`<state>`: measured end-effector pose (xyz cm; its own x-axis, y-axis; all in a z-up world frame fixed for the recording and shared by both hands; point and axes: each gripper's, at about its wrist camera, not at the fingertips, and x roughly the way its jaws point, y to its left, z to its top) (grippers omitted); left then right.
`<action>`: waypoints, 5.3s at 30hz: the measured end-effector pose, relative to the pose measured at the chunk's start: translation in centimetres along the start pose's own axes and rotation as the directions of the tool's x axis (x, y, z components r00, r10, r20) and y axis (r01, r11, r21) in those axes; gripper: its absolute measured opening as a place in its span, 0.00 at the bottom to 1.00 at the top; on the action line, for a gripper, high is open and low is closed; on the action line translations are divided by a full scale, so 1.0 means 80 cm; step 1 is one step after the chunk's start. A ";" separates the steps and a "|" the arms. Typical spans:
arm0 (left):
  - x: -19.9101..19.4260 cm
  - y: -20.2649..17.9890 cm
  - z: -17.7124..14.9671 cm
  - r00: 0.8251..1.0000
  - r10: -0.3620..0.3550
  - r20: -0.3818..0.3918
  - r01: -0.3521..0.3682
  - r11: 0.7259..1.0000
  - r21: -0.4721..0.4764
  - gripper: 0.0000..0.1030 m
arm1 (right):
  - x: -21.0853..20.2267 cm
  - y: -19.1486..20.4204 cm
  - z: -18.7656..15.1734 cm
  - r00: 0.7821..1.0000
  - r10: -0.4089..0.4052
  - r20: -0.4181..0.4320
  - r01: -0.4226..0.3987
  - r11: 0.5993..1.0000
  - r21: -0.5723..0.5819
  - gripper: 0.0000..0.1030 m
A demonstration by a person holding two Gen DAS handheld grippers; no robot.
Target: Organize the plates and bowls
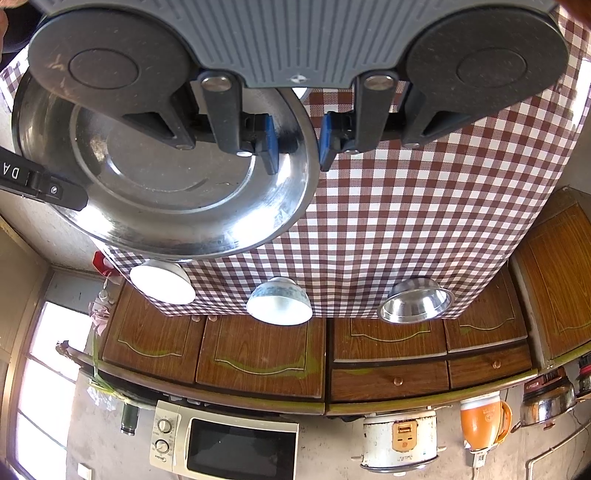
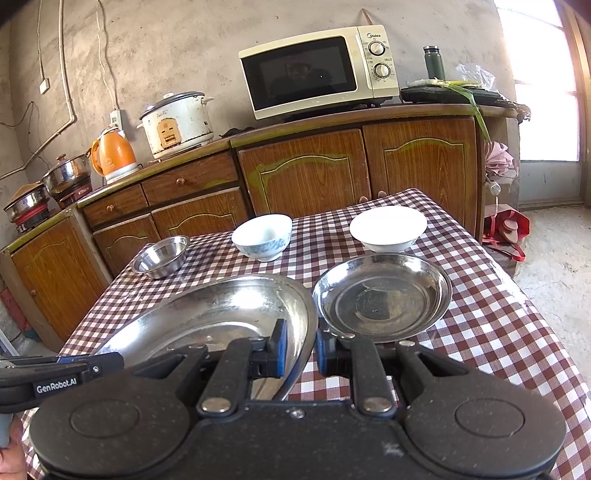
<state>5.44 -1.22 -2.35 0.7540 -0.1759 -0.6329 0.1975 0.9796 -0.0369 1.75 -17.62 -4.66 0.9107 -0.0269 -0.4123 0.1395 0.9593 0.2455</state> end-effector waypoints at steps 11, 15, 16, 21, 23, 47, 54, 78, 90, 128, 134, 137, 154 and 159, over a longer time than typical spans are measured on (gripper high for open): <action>-0.006 -0.003 -0.013 1.000 -0.005 -0.007 0.005 1.000 0.001 0.22 | -0.011 -0.002 -0.012 1.000 0.000 -0.011 0.000 1.000 0.007 0.20; -0.008 -0.004 -0.016 1.000 -0.008 -0.011 0.007 1.000 -0.002 0.22 | -0.016 -0.003 -0.016 1.000 0.003 -0.012 -0.002 1.000 0.012 0.20; -0.009 -0.005 -0.018 1.000 -0.008 -0.012 0.008 1.000 -0.002 0.22 | -0.017 -0.003 -0.017 1.000 0.002 -0.013 -0.002 1.000 0.014 0.20; -0.012 -0.009 -0.023 1.000 -0.008 -0.014 0.008 1.000 0.002 0.22 | -0.022 -0.005 -0.022 1.000 -0.001 -0.017 0.001 1.000 0.017 0.20; -0.013 -0.011 -0.025 1.000 -0.009 -0.014 0.009 1.000 0.005 0.22 | -0.025 -0.007 -0.023 1.000 -0.001 -0.018 0.002 1.000 0.019 0.20; -0.009 -0.019 -0.047 0.999 0.001 -0.054 0.001 1.000 0.023 0.23 | -0.028 -0.015 -0.052 0.998 -0.014 -0.065 0.016 0.999 0.037 0.20; -0.004 -0.018 -0.053 0.998 0.005 -0.070 -0.003 1.000 0.027 0.23 | -0.023 -0.016 -0.061 0.996 -0.014 -0.085 0.017 0.999 0.036 0.20; 0.020 -0.017 -0.081 0.992 0.039 -0.117 -0.031 0.997 0.068 0.23 | 0.007 -0.016 -0.101 0.983 -0.039 -0.180 0.045 0.999 0.031 0.20; 0.030 -0.013 -0.089 0.990 0.038 -0.138 -0.029 0.998 0.064 0.23 | 0.017 -0.012 -0.110 0.978 -0.049 -0.204 0.054 0.998 0.018 0.20; 0.046 -0.002 -0.090 0.989 0.042 -0.145 -0.037 0.999 0.034 0.25 | 0.033 -0.008 -0.111 0.972 -0.117 -0.202 0.104 0.992 -0.073 0.33; 0.038 -0.005 -0.079 0.989 0.039 -0.140 -0.038 0.999 0.012 0.28 | 0.026 -0.008 -0.102 0.977 -0.112 -0.179 0.101 0.993 -0.066 0.39; 0.034 -0.011 -0.072 0.990 0.039 -0.137 -0.039 0.999 0.009 0.37 | 0.023 -0.007 -0.099 0.979 -0.114 -0.168 0.104 0.992 -0.068 0.40; 0.030 -0.069 -0.029 0.995 -0.022 -0.094 0.026 0.998 0.051 0.53 | 0.001 -0.023 -0.070 0.984 -0.133 -0.117 0.129 0.991 -0.039 0.59; 0.033 -0.084 -0.017 0.995 -0.033 -0.090 0.039 0.997 0.064 0.53 | -0.004 -0.030 -0.060 0.985 -0.144 -0.100 0.142 0.989 -0.031 0.64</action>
<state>5.23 -8.10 -4.84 0.6875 -0.1991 -0.6983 0.2665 0.9637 -0.0124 -0.73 -18.57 -9.34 0.8378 -0.1366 -0.5287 0.2550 0.9540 0.1576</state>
